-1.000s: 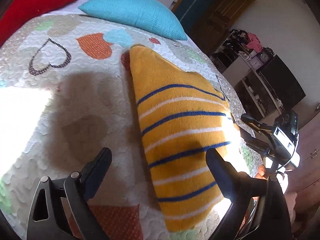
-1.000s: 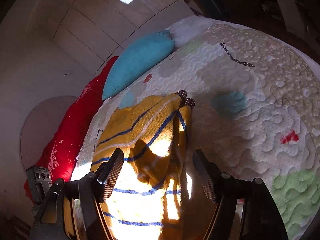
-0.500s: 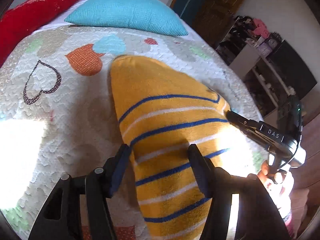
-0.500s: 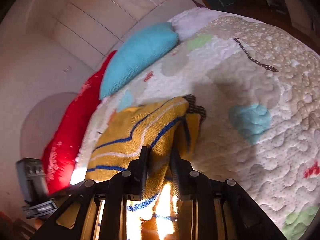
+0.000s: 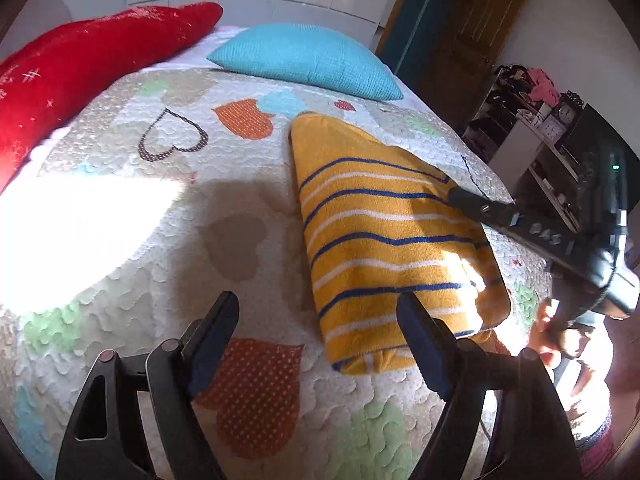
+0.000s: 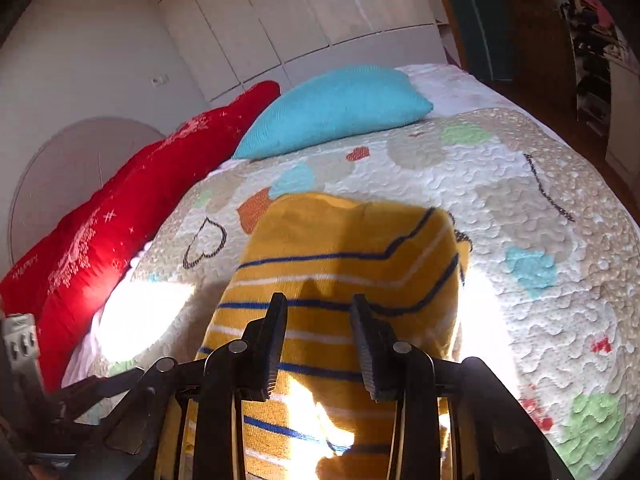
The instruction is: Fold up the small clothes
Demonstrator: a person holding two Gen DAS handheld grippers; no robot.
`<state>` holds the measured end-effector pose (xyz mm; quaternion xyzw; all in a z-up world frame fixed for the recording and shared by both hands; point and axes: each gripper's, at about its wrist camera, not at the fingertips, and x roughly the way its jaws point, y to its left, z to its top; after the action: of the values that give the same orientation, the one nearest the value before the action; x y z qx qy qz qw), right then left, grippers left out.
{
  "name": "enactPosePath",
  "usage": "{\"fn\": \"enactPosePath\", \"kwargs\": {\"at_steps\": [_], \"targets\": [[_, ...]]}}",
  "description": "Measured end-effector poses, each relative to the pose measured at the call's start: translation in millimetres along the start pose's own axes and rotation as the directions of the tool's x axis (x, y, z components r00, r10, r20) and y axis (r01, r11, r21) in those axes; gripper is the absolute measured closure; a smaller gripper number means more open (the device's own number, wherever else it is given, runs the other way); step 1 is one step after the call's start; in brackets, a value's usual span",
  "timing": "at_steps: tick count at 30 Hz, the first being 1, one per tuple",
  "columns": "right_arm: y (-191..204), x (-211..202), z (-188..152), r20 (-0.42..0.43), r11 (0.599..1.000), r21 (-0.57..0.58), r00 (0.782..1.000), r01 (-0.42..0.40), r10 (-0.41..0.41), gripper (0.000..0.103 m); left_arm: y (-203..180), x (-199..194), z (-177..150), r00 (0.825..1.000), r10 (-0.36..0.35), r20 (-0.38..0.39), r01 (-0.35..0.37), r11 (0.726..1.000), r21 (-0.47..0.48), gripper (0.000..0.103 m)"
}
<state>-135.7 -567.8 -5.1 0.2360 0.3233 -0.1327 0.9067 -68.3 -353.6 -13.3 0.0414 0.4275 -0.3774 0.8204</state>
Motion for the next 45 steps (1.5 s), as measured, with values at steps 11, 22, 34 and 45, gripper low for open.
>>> {"fn": "enactPosePath", "kwargs": {"at_steps": [11,22,34,45], "targets": [[9.9,-44.7,-91.9,-0.003,0.989,-0.093,0.993,0.116,-0.117,0.066,-2.3,-110.1,-47.2,0.85,0.314,0.423,-0.364,0.931,0.039,0.0],[65.3,15.3,-89.4,-0.098,0.997,-0.081,0.995,0.018,-0.026,0.063,-14.2,-155.0,-72.2,0.836,0.299,0.46,-0.341,0.94,0.01,0.0],[-36.3,-100.1,-143.2,-0.043,0.993,0.087,0.996,0.083,-0.079,0.047,-10.8,-102.5,-86.2,0.942,0.248,0.225,-0.265,0.963,0.048,0.0],[-50.8,-132.1,-152.5,0.015,0.956,0.062,0.958,0.286,-0.288,0.038,-24.0,-78.0,-101.7,0.959,0.261,0.114,-0.27,0.96,0.076,0.0]]}}
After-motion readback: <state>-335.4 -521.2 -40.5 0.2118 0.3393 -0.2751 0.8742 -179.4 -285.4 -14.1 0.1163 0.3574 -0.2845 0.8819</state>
